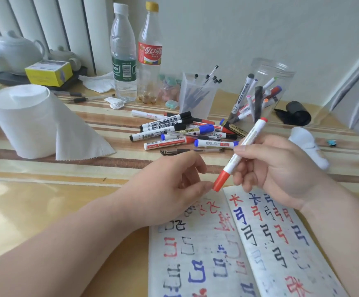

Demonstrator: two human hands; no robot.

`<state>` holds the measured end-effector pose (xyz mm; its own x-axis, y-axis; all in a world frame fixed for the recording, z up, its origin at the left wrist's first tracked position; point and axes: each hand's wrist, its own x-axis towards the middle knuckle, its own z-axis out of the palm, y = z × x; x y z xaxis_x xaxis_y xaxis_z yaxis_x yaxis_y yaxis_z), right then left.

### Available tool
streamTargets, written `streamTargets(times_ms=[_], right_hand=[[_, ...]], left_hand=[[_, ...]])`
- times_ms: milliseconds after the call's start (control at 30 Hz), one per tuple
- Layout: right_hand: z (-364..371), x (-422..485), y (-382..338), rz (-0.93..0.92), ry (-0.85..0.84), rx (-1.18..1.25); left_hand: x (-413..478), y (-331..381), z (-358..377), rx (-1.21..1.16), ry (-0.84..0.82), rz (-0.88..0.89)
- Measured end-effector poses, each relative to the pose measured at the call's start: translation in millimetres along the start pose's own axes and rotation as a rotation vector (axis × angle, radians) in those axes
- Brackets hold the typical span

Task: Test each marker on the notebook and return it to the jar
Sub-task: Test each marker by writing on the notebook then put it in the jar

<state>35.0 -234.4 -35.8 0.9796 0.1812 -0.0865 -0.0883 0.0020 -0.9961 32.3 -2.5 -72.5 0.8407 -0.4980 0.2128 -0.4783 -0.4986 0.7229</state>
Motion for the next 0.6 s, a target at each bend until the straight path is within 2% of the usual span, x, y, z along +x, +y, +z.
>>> streamTargets(times_ms=[167,400,600], right_hand=[[7.4,0.9,10.3,-0.038,0.023,0.118],[18.0,-4.0,18.1,-0.069,-0.131,0.154],[17.5,-8.2,18.4,-0.133,-0.158,0.092]], left_hand=[[-2.1,0.8,-0.7,-0.017,-0.005,0.039],[2.2,6.0,1.7,0.182,0.113,0.167],[0.4,11.6,-3.3,0.218,-0.028,0.161]])
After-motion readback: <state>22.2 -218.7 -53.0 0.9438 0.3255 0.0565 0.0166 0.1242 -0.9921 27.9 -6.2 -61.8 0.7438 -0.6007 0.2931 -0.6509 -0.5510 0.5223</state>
